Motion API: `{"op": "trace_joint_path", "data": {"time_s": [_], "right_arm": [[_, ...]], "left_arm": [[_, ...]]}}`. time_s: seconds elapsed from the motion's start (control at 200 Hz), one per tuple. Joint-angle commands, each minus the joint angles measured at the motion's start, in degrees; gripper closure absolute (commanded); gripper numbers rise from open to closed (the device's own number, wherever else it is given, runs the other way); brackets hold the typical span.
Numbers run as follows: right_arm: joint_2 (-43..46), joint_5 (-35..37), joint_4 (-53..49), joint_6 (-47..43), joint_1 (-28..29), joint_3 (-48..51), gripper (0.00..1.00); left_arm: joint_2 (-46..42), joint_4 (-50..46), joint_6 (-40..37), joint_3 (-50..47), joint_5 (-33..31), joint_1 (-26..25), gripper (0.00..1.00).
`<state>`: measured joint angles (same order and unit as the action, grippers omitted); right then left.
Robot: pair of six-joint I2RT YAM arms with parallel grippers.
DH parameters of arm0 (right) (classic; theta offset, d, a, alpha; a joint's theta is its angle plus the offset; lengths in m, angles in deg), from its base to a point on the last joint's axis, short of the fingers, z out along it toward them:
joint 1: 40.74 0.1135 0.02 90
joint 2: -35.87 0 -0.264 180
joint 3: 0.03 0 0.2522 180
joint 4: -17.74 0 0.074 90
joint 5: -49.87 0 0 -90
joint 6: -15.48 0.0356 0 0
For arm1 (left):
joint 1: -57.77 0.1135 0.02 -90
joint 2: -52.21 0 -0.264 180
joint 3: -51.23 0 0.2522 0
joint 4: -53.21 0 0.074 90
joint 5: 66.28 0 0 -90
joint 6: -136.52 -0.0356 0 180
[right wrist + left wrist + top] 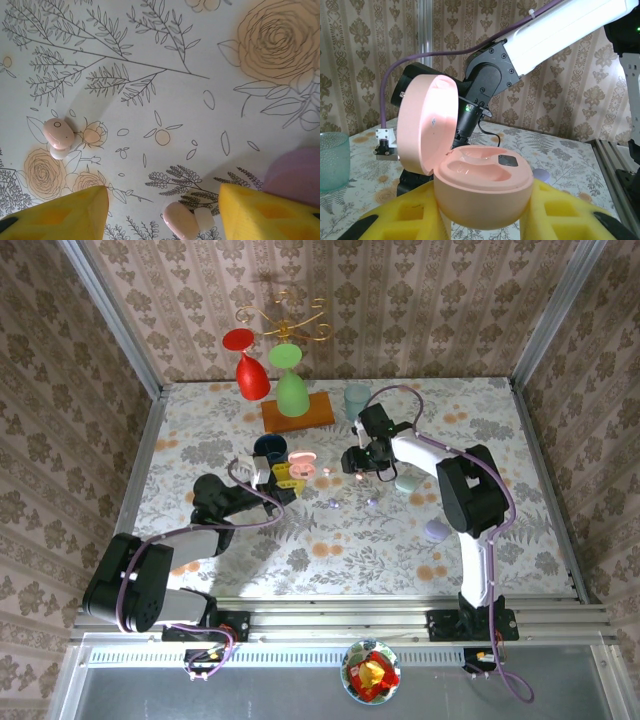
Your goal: Insert the wireless bluetooth earbuds into the charging case
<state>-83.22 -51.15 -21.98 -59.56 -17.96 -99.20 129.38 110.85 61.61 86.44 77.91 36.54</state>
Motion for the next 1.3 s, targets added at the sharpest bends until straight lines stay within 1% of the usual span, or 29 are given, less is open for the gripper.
{"op": "trace_joint_path", "data": {"time_s": [0.0,0.295,0.61,1.01,1.125,1.295], "right_arm": [[-2.41,-0.75,-3.86,-1.17,0.45,-2.13,0.38],[-2.33,-1.69,-4.54,-1.70,0.62,-2.39,0.38],[-0.05,-3.68,-4.03,-1.69,0.84,1.45,0.42],[2.12,-3.14,-3.49,-0.31,1.06,2.89,0.42],[2.56,-0.90,-4.22,-0.24,1.14,2.03,0.40],[4.38,8.29,-6.31,-2.03,2.75,1.51,0.39]], "left_arm": [[0.52,2.17,-1.47,0.61,1.79,0.34,0.71],[0.62,2.17,-1.55,0.52,1.70,0.33,0.71],[1.03,2.19,-1.55,0.34,1.64,0.45,0.72],[1.22,2.17,-1.73,0.11,1.66,0.98,0.72],[1.01,2.21,-1.47,0.00,1.62,1.38,0.72],[0.61,2.17,-2.07,-1.01,0.04,3.02,0.73]]}}
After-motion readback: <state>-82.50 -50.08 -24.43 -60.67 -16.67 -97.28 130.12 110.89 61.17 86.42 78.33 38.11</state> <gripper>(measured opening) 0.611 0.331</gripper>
